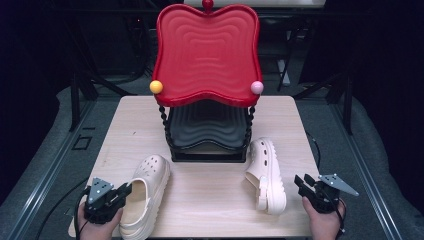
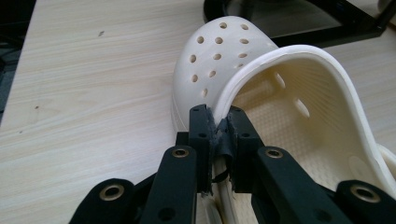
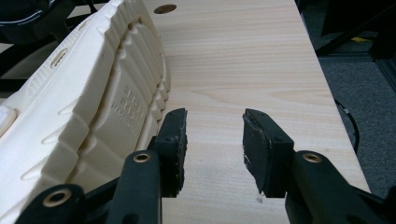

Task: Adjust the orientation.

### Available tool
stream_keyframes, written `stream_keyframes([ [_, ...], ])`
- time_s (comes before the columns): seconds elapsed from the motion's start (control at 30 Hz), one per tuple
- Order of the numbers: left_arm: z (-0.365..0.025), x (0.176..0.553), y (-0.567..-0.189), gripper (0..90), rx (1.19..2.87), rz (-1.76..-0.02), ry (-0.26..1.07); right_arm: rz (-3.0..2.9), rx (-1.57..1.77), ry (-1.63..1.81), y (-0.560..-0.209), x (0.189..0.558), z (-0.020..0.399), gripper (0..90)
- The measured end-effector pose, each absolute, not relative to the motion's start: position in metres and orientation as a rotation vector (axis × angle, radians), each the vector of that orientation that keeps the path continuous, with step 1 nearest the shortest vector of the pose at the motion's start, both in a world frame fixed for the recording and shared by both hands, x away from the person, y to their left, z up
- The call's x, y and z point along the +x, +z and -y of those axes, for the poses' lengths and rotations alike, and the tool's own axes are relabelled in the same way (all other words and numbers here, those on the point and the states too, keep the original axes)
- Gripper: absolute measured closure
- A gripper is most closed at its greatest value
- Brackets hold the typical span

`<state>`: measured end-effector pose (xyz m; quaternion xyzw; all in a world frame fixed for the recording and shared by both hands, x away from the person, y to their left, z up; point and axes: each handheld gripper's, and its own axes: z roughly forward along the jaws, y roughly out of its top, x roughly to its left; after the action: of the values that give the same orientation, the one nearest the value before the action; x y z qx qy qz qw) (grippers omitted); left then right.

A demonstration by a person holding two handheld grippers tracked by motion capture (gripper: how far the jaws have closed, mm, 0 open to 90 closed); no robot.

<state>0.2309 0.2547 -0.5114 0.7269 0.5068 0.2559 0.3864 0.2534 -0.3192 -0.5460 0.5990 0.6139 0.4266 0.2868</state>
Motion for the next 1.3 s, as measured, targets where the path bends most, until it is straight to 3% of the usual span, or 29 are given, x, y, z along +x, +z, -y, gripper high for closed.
stream_keyframes([
  [0.83,-0.162,0.243,-0.529,82.7,1.891,-1.216,0.614,-1.635,1.596,1.156,-0.545,0.253,0.318,59.4],
  [1.3,-0.142,0.242,-0.532,78.5,1.893,-1.188,0.585,-1.640,1.587,1.136,-0.544,0.253,0.317,60.4],
])
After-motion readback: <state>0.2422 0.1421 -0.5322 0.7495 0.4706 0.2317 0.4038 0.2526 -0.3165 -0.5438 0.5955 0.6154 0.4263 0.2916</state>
